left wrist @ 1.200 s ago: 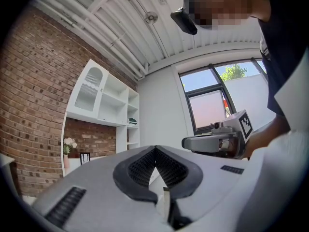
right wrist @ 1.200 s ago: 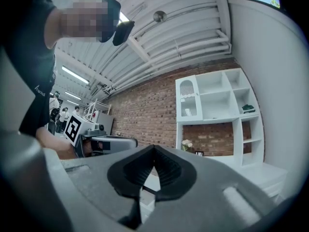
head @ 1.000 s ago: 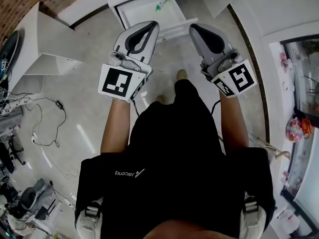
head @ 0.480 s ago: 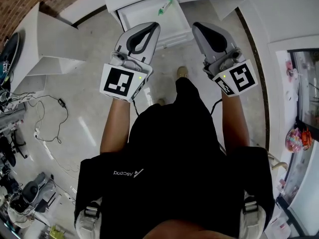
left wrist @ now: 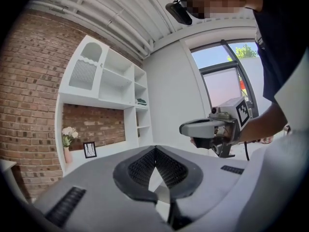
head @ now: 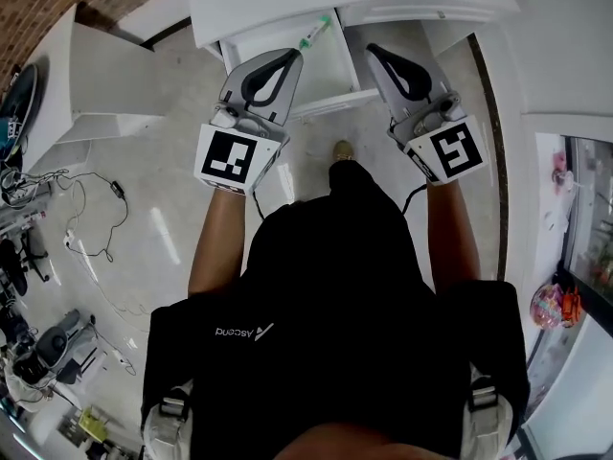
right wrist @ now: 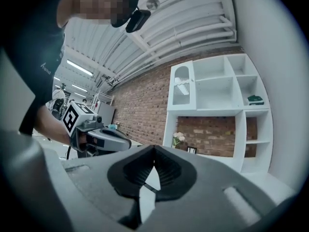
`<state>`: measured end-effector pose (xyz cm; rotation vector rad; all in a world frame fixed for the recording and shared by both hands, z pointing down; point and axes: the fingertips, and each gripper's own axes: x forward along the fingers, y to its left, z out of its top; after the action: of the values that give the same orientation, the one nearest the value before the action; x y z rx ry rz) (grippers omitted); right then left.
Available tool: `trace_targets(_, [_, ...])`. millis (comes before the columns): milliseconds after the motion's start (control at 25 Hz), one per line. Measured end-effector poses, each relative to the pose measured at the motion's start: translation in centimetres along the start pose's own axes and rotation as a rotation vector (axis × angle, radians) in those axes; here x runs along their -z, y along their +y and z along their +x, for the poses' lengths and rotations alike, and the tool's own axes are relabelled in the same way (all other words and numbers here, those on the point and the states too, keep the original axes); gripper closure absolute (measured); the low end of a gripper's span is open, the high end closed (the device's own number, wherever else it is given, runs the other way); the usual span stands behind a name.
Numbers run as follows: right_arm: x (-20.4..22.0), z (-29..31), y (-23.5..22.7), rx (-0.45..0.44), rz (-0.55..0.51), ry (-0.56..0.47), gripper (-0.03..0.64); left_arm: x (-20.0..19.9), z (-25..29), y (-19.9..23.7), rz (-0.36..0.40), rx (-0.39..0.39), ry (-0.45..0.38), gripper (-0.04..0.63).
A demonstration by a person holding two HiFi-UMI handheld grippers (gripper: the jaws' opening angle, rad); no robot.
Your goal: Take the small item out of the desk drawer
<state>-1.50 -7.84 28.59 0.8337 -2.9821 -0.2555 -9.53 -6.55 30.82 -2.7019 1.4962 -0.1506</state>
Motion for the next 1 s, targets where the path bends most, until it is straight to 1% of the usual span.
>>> trace_targets(240, [2.4, 1.7, -6.1, -0.059, 0.023, 0.008, 0.615, 3.0, 6.8, 1.4, 0.007, -0.049, 0.099, 0.597])
trace_targets(440, [3.9, 2.7, -9.3, -0.105, 0.043, 0.018, 0.615, 5.5, 10.6, 2.5, -0.004, -0.088, 0.177, 0.597])
trace_targets(720, [5.9, 4.4, -11.3, -0.105, 0.080, 0.028, 0.615, 10.6, 13.2, 4.0, -0.051, -0.100, 0.296, 0.597])
trace_targets(880, [7.2, 6.0, -12.0, -0.078, 0.089, 0.049, 0.615, 13.2, 14.7, 5.2, -0.061, -0.089, 0.349, 0.597])
trace_targets(1000, [7.8, 7.1, -12.1, -0.057, 0.106, 0.067, 0.615, 16.1, 15.5, 6.2, -0.074, -0.081, 0.411, 0.597])
